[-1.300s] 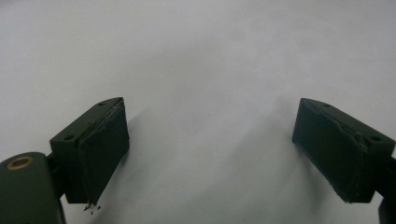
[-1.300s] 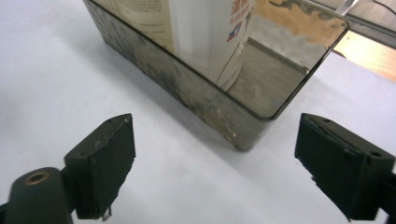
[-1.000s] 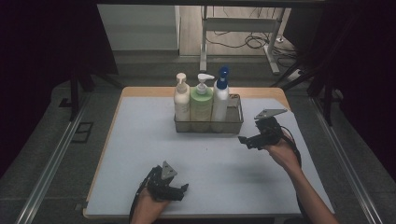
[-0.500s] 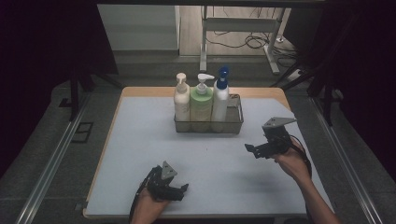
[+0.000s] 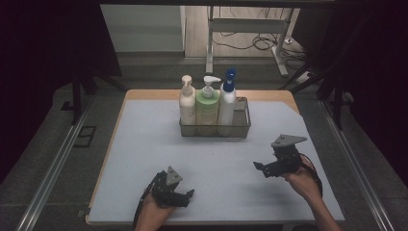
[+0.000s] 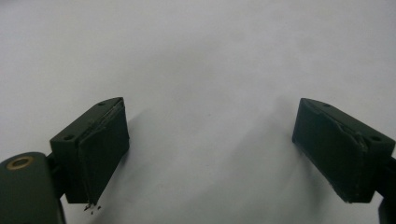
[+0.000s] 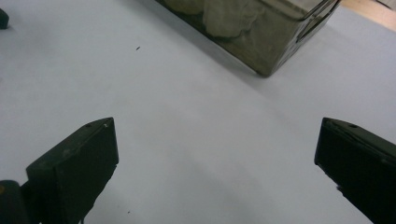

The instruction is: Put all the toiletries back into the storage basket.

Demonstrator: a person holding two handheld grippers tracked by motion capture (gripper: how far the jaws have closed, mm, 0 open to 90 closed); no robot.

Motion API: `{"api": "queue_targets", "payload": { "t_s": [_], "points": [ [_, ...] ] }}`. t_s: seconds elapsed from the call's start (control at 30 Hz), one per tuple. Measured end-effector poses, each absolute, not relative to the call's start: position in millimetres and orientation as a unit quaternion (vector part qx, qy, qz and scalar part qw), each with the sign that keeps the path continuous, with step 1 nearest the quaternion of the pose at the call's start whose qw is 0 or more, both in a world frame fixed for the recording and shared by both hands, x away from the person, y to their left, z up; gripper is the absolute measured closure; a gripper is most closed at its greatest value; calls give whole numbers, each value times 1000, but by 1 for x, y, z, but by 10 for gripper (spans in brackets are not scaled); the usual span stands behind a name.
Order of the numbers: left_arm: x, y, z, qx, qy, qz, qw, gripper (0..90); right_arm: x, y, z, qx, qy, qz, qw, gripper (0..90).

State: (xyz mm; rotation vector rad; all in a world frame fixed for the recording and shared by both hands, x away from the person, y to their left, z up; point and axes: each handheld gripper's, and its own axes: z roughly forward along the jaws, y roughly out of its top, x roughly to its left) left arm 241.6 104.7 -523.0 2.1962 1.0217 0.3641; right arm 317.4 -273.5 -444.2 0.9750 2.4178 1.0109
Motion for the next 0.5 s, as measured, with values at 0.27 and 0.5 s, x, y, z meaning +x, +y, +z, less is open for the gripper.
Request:
{"api": "queue_targets", "payload": {
  "t_s": [0.27, 0.5],
  "points": [
    [241, 105, -523, 843, 393, 140, 339, 107, 307, -274, -463, 345, 852, 358, 163, 0],
    [241, 105, -523, 843, 393, 140, 340, 107, 300, -275, -480, 346, 854, 357, 155, 0]
  ]
}}
